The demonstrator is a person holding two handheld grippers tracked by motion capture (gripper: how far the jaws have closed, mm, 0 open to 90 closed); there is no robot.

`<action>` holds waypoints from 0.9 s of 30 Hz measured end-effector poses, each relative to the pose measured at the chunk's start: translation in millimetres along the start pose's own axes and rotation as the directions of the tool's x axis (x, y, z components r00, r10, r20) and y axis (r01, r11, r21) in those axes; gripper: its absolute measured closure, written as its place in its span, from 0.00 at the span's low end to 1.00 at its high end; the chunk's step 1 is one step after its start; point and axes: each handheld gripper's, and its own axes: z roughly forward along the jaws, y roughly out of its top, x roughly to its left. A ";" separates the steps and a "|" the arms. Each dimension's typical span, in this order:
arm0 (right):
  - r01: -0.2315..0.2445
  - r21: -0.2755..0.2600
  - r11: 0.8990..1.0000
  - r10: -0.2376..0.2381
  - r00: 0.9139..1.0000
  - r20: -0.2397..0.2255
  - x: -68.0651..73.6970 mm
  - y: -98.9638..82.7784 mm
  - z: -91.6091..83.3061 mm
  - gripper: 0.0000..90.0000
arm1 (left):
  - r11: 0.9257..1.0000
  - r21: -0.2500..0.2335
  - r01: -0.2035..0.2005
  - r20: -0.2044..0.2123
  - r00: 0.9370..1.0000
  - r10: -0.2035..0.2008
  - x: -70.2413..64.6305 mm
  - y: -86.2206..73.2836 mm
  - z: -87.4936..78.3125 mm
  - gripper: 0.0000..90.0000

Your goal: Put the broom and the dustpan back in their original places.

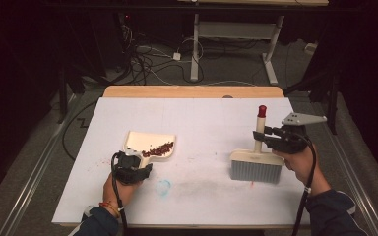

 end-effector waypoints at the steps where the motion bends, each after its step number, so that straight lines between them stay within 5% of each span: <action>1: -0.017 0.012 1.000 0.017 1.000 0.009 -4.1 2.0 5.8 0.70 | 1.000 -0.002 -0.009 0.006 1.000 0.009 -1.0 -1.5 -1.2 0.55; 4: -0.031 0.055 0.998 0.028 0.997 0.065 -12.6 4.2 23.5 0.68 | 0.999 -0.007 -0.039 0.003 0.999 0.039 -3.4 -4.8 -5.1 0.53; 8: -0.060 0.076 0.995 0.051 0.992 0.117 -21.5 0.6 40.7 0.66 | 0.994 -0.068 -0.088 0.076 0.993 0.093 0.4 -10.2 -14.3 0.45; 11: -0.072 0.093 0.993 0.059 0.988 0.144 -27.8 -2.1 50.9 0.65 | 0.969 -0.135 -0.206 0.078 0.973 0.218 0.1 -15.6 -24.9 0.41; 13: -0.085 0.098 0.992 0.068 0.983 0.169 -30.2 -3.5 55.4 0.63 | 0.943 -0.150 -0.296 0.037 0.952 0.304 0.1 -18.7 -31.0 0.41; 14: -0.090 0.096 0.991 0.070 0.977 0.200 -30.8 -4.2 57.2 0.63 | 0.937 -0.156 -0.314 0.040 0.945 0.323 1.7 -20.4 -33.1 0.41; 17: -0.094 0.065 0.993 0.076 0.968 0.240 -31.1 -4.6 57.7 0.64 | 0.930 -0.176 -0.324 0.030 0.942 0.334 5.6 -26.8 -36.9 0.34; 19: -0.077 0.069 0.995 0.057 0.964 0.260 -29.5 -5.0 58.9 0.64 | 0.925 -0.158 -0.346 0.028 0.935 0.355 6.6 -29.8 -38.2 0.33; 22: -0.064 0.034 0.997 0.052 0.960 0.277 -25.4 -7.0 57.6 0.62 | 0.904 -0.160 -0.397 -0.004 0.916 0.402 2.3 -34.6 -42.2 0.26; 24: -0.053 0.017 0.998 0.046 0.960 0.276 -22.3 -5.8 55.9 0.61 | 0.896 -0.174 -0.409 -0.005 0.910 0.414 -0.8 -35.4 -43.9 0.24; 27: -0.045 -0.002 0.999 0.043 0.962 0.270 -17.9 -3.8 52.7 0.58 | 0.894 -0.179 -0.411 -0.006 0.909 0.416 -2.5 -35.4 -43.5 0.23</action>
